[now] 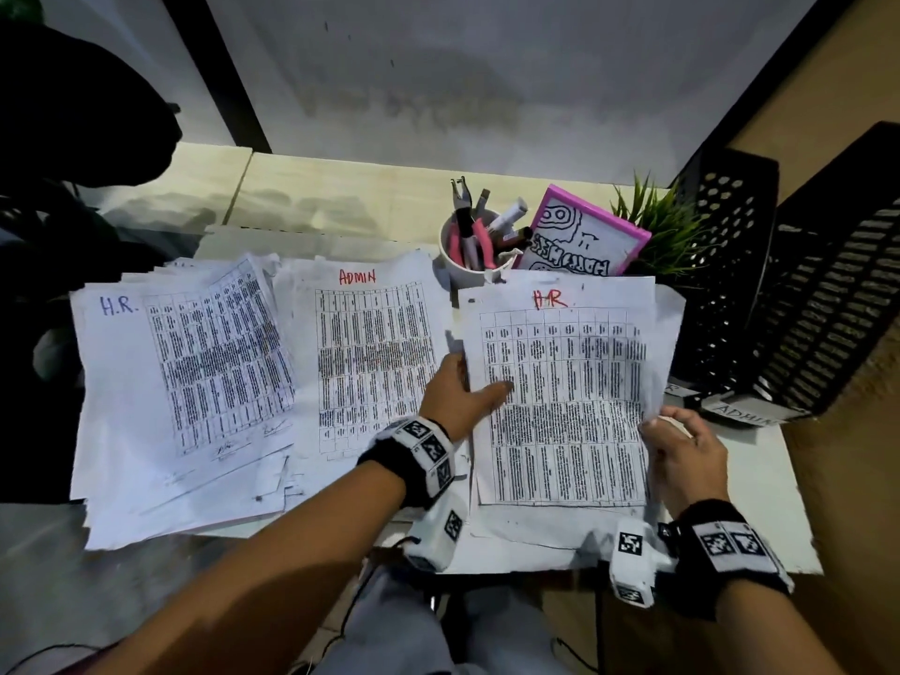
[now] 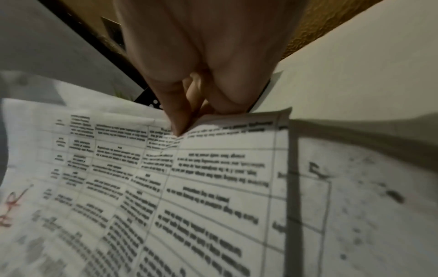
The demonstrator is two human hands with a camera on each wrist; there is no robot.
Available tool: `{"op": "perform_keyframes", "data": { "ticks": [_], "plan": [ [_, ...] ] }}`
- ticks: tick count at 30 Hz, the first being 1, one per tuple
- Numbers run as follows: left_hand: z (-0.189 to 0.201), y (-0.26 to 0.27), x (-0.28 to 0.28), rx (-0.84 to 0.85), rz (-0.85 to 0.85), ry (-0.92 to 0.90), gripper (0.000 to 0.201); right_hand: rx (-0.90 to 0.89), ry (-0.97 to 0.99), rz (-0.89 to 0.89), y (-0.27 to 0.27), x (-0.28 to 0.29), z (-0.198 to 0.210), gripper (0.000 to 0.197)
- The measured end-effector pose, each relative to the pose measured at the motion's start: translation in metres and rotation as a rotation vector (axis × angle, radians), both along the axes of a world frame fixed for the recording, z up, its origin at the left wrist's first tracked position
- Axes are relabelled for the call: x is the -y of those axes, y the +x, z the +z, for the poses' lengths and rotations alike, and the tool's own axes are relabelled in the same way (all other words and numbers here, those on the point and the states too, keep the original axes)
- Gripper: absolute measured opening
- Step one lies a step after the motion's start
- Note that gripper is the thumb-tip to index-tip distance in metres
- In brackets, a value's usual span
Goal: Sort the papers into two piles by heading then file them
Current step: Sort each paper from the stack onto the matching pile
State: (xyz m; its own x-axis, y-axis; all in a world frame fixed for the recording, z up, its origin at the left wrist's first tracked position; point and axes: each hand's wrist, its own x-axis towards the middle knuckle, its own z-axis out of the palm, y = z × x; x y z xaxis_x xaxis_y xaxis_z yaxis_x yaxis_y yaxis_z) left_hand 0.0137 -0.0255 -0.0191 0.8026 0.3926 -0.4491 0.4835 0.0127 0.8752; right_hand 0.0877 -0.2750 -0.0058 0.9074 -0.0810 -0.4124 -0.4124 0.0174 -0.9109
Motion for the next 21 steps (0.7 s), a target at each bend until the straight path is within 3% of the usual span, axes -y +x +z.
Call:
{"op": "perform_keyframes", "data": {
  "ticks": [2, 4, 7, 12, 16, 21],
  "plan": [
    [0.001, 0.001, -0.001, -0.007, 0.047, 0.044, 0.067, -0.049, 0.045, -0.019, 0.006, 0.001, -0.004, 0.029],
    [0.002, 0.001, -0.003, 0.033, 0.100, 0.075, 0.047, -0.093, 0.088, -0.052, 0.011, 0.001, -0.007, 0.036],
    [0.010, -0.003, -0.007, 0.077, 0.098, 0.160, 0.019, -0.154, 0.160, -0.081, 0.016, -0.004, -0.007, 0.018],
    [0.010, -0.030, -0.021, 0.122, 0.169, 0.052, 0.012, -0.134, 0.081, -0.192, 0.023, -0.006, -0.012, 0.015],
    [0.015, -0.053, -0.026, 0.139, 0.195, -0.067, 0.036, -0.139, 0.062, -0.208, 0.028, -0.001, -0.017, 0.020],
    [0.019, -0.050, -0.023, 0.142, 0.253, -0.117, 0.025, -0.182, 0.098, -0.104, 0.027, 0.001, -0.018, 0.016]
  ]
}}
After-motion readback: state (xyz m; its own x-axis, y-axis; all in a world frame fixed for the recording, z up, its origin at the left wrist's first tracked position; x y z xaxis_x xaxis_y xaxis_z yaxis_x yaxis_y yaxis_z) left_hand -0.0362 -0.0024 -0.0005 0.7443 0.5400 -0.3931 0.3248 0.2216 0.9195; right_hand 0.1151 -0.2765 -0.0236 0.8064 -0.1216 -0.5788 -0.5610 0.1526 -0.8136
